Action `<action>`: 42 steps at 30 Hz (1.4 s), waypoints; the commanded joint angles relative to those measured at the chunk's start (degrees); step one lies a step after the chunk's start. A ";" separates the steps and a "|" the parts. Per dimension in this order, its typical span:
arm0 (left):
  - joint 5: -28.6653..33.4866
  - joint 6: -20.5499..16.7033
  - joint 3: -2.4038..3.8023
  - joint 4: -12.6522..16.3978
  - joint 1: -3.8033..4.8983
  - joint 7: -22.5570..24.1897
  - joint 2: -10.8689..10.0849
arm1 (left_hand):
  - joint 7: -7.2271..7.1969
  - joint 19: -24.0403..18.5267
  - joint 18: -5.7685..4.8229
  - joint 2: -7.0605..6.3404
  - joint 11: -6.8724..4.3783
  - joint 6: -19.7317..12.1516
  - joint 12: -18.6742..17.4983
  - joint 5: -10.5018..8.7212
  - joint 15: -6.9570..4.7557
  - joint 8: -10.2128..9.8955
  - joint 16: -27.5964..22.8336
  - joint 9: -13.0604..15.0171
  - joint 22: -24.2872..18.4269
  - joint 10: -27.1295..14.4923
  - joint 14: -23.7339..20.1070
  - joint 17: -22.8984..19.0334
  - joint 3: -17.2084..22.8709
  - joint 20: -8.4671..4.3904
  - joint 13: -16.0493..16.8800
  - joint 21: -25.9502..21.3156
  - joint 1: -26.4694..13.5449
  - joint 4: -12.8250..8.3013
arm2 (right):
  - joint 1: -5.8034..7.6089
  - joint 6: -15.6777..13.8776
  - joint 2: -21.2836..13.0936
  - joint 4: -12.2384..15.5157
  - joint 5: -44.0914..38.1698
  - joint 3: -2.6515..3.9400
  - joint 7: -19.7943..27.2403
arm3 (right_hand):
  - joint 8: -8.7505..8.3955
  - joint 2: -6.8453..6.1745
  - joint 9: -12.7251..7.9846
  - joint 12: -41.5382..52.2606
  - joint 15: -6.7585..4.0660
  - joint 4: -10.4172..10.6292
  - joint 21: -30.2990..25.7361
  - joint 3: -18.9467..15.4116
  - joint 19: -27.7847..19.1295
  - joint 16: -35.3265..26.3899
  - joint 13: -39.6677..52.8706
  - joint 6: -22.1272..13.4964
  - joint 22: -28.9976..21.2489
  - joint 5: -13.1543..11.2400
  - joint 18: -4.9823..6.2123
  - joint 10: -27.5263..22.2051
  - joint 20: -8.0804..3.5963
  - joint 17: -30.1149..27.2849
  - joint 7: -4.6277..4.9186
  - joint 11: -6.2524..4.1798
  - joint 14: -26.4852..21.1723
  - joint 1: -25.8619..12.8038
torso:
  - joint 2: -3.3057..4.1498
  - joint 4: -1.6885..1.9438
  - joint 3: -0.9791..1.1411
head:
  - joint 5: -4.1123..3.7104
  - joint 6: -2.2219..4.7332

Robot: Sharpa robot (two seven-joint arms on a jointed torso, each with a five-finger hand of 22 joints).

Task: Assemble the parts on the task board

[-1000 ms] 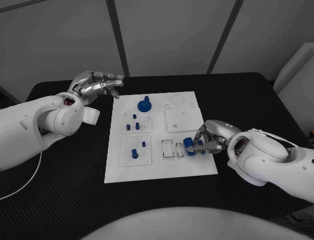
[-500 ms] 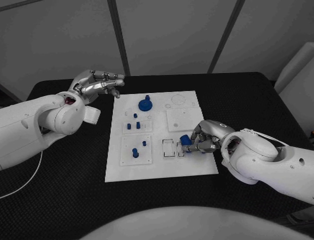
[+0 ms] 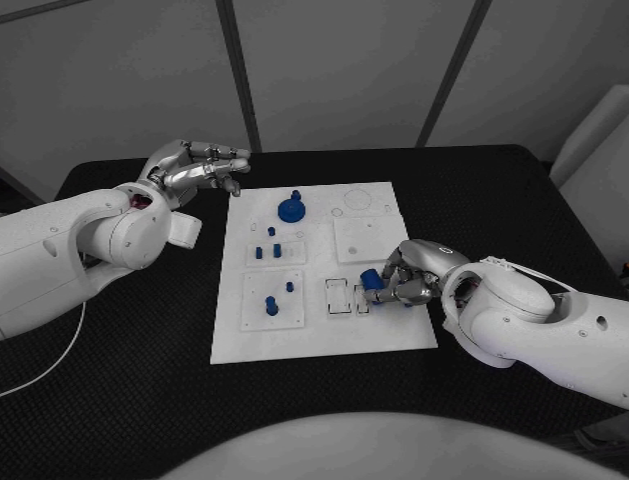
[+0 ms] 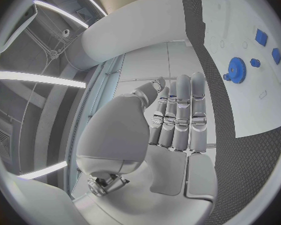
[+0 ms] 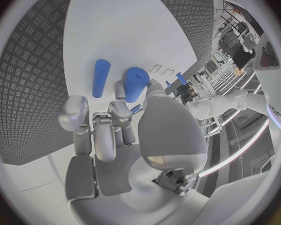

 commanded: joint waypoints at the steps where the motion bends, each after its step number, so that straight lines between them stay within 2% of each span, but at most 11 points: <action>1: 0.14 0.78 0.04 0.17 0.07 -0.10 -0.05 | 0.24 -0.19 -0.97 0.37 0.07 -0.32 0.37 -0.17 0.11 -0.10 -0.23 -0.03 -0.04 -0.58 -0.32 -0.08 -0.40 0.01 -0.08 -0.36 -0.15 0.16 | -0.19 -0.90 -0.26 0.27 -0.04 -0.19 -1.07 | 0.65 0.26 0.49 0.46 -0.26 -0.38 0.13 0.02 -0.06 0.06 0.54 -0.29 0.11 1.89 -0.95 0.63 -0.29 12.22 -0.11 -0.16 5.41 1.95 | 0.00 0.02 0.03 | -0.09 0.15; 5: 0.14 0.81 0.04 0.15 0.07 -0.15 -0.09 | 0.24 -0.19 -0.97 0.37 0.07 -0.32 0.37 -0.17 0.11 -0.10 -0.23 -0.03 -0.04 -0.58 -0.32 -0.08 -0.40 0.01 -0.08 -0.36 -0.15 0.16 | -0.19 -4.18 -0.88 1.16 1.42 -0.18 -0.77 | 1.39 0.79 1.14 1.49 -0.46 -0.27 0.47 0.04 0.24 0.27 2.13 -0.11 0.71 6.03 -1.04 1.61 -0.46 12.68 -0.36 -0.41 5.52 2.91 | -0.01 -0.04 0.09 | 0.03 0.11; 12: 0.14 0.86 0.04 0.10 0.05 -0.15 -0.06 | 0.24 -0.19 -0.97 0.37 0.07 -0.32 0.37 -0.17 0.11 -0.10 -0.23 -0.03 -0.04 -0.58 -0.32 -0.08 -0.40 0.01 -0.08 -0.36 -0.15 0.16 | -0.18 -9.50 -1.87 2.89 4.89 -0.16 -0.15 | 2.30 1.48 1.92 2.02 -0.80 -0.16 0.66 0.09 0.38 0.35 3.17 0.47 1.02 9.24 -1.08 2.34 -0.74 12.86 -0.87 -0.86 5.56 3.52 | -0.01 0.04 0.01 | 0.12 0.18; 17: 0.14 0.92 0.04 0.11 0.04 -0.17 -0.05 | 0.24 -0.20 -0.97 0.38 0.07 -0.34 0.38 -0.16 0.11 -0.10 -0.23 -0.03 -0.04 -0.61 -0.32 -0.09 -0.40 0.01 -0.09 -0.38 -0.15 0.17 | -0.17 -12.43 -2.35 3.78 6.04 -0.15 0.14 | 2.50 1.60 2.08 2.07 -0.89 -0.17 0.71 0.10 0.42 0.42 3.33 0.67 1.11 9.63 -1.09 2.47 -0.81 13.02 -1.01 -0.98 5.59 3.64 | 0.06 0.03 0.03 | 0.10 0.29; 23: 0.14 0.93 0.04 0.08 0.02 -0.17 -0.04 | 0.24 -0.20 -0.97 0.38 0.07 -0.34 0.38 -0.16 0.11 -0.10 -0.23 -0.03 -0.04 -0.61 -0.32 -0.09 -0.40 0.01 -0.09 -0.38 -0.15 0.17 | -0.16 -13.63 -2.40 4.56 6.97 -0.13 0.74 | 2.64 1.80 2.21 2.20 -0.97 -0.14 0.79 0.15 0.50 0.53 3.56 0.78 1.26 9.98 -1.12 2.64 -0.88 13.26 -1.10 -1.07 5.64 3.72 | 0.04 -0.01 0.03 | 0.20 0.27; 27: 0.14 0.98 0.04 0.06 0.01 -0.18 0.04 | 0.24 -0.20 -0.97 0.38 0.07 -0.34 0.38 -0.16 0.11 -0.10 -0.23 -0.03 -0.04 -0.61 -0.32 -0.09 -0.40 0.01 -0.09 -0.38 -0.15 0.17 | -0.15 -12.10 -1.99 5.00 7.89 -0.13 1.58 | 2.65 1.82 2.23 2.23 -0.98 -0.12 0.81 0.14 0.52 0.57 3.61 0.78 1.31 10.06 -1.12 2.68 -0.89 13.34 -1.11 -1.09 5.66 3.69 | 0.01 0.01 0.00 | 0.32 0.21; 30: 0.14 1.01 0.04 0.03 0.00 -0.19 0.12 | 0.24 -0.20 -0.97 0.38 0.07 -0.34 0.38 -0.16 0.11 -0.10 -0.23 -0.03 -0.04 -0.61 -0.32 -0.09 -0.40 0.01 -0.09 -0.38 -0.15 0.17 | -0.15 -9.20 -1.14 4.92 8.94 -0.13 2.05 | 2.70 1.86 2.35 2.17 -1.01 0.05 0.86 -0.23 0.56 0.60 3.67 0.71 1.40 9.93 -1.15 2.75 -0.96 13.40 -1.07 -1.07 5.68 2.90 | 0.05 0.06 -0.01 | 0.33 0.25; 34: 0.14 1.03 0.04 0.06 -0.01 -0.18 0.19 | 0.24 -0.20 -0.97 0.38 0.07 -0.34 0.38 -0.16 0.11 -0.10 -0.23 -0.03 -0.04 -0.61 -0.32 -0.09 -0.40 0.01 -0.09 -0.38 -0.15 0.17 | -0.14 -5.38 0.32 4.49 10.24 -0.13 2.55 | 2.84 2.22 2.60 2.24 -0.99 0.10 0.89 -0.96 0.56 0.64 3.96 0.66 1.48 8.57 -1.18 2.98 -0.98 13.49 -1.06 -1.04 5.70 1.14 | 0.08 0.10 -0.05 | 0.44 0.26; 42: 0.14 1.02 0.04 0.15 -0.02 -0.18 0.12 | 0.24 -0.20 -0.97 0.38 0.07 -0.34 0.38 -0.16 0.11 -0.10 -0.23 -0.03 -0.04 -0.61 -0.32 -0.09 -0.40 0.01 -0.09 -0.38 -0.15 0.17 | -0.13 -2.49 1.97 3.96 11.05 -0.13 2.70 | 3.20 2.84 3.01 2.51 -1.08 0.14 1.06 -1.86 0.70 0.70 4.54 0.94 1.83 7.68 -1.22 3.45 -1.04 13.63 -1.25 -1.17 5.73 -1.19 | 0.11 0.01 -0.04 | 0.82 0.21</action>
